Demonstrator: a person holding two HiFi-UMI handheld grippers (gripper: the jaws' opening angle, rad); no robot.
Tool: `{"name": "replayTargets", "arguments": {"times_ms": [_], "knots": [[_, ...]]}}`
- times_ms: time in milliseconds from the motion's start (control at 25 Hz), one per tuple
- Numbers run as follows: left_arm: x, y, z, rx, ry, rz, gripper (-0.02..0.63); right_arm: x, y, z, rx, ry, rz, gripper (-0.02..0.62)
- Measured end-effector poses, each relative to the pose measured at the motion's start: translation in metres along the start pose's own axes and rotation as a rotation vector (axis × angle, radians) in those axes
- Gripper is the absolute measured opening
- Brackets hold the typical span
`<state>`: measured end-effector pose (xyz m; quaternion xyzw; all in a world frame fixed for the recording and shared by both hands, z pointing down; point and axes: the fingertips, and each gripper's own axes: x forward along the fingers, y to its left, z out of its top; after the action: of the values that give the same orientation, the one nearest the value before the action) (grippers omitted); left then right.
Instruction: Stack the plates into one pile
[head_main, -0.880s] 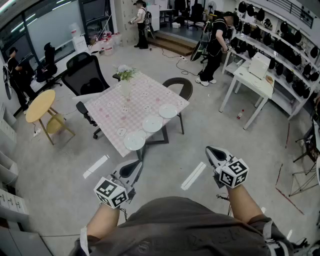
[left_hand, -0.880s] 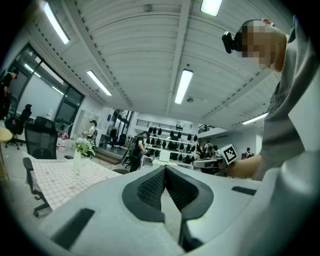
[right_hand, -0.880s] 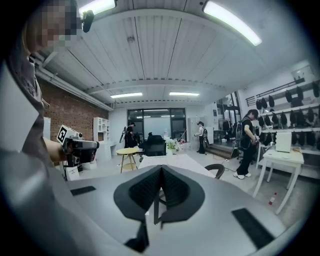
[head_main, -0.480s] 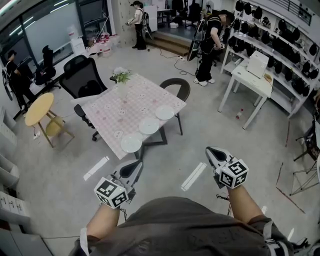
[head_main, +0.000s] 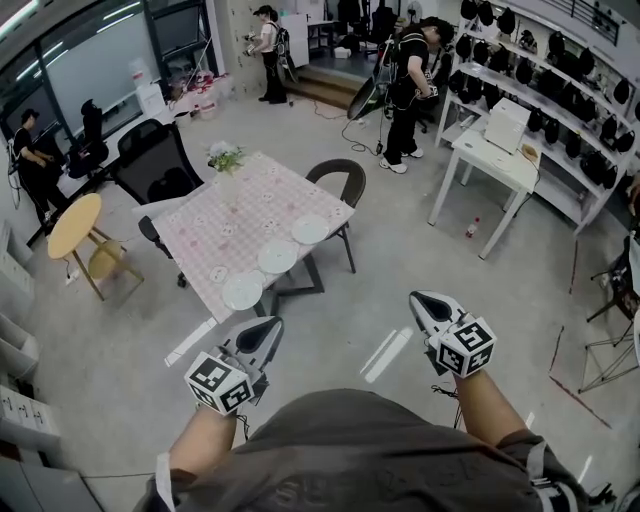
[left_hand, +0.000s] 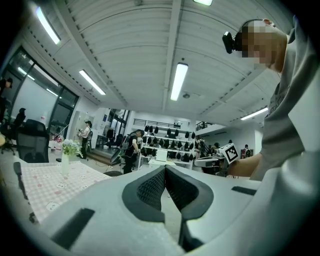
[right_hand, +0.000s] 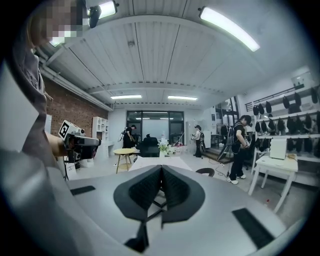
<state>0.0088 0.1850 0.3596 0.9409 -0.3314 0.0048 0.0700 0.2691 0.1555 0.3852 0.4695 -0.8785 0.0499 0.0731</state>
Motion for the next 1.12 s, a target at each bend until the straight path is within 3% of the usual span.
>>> {"name": "replayTargets", "arguments": {"times_ms": [320, 520, 840, 1120], "knots": [[0.057, -0.038, -0.002, -0.026, -0.002, -0.034, 0.006, -0.037, -0.053, -0.010, 0.011, 0.017, -0.026, -0.008], [0.088, -0.027, -0.003, -0.022, 0.021, -0.067, 0.006, -0.030, -0.079, -0.018, 0.036, 0.032, -0.056, -0.006], [0.166, 0.069, -0.010, -0.035, -0.005, -0.153, 0.005, 0.059, -0.124, -0.020, 0.015, 0.067, -0.102, -0.007], [0.234, 0.190, 0.014, -0.027, 0.004, -0.240, 0.006, 0.179, -0.172, 0.021, 0.017, 0.052, -0.161, -0.006]]}}
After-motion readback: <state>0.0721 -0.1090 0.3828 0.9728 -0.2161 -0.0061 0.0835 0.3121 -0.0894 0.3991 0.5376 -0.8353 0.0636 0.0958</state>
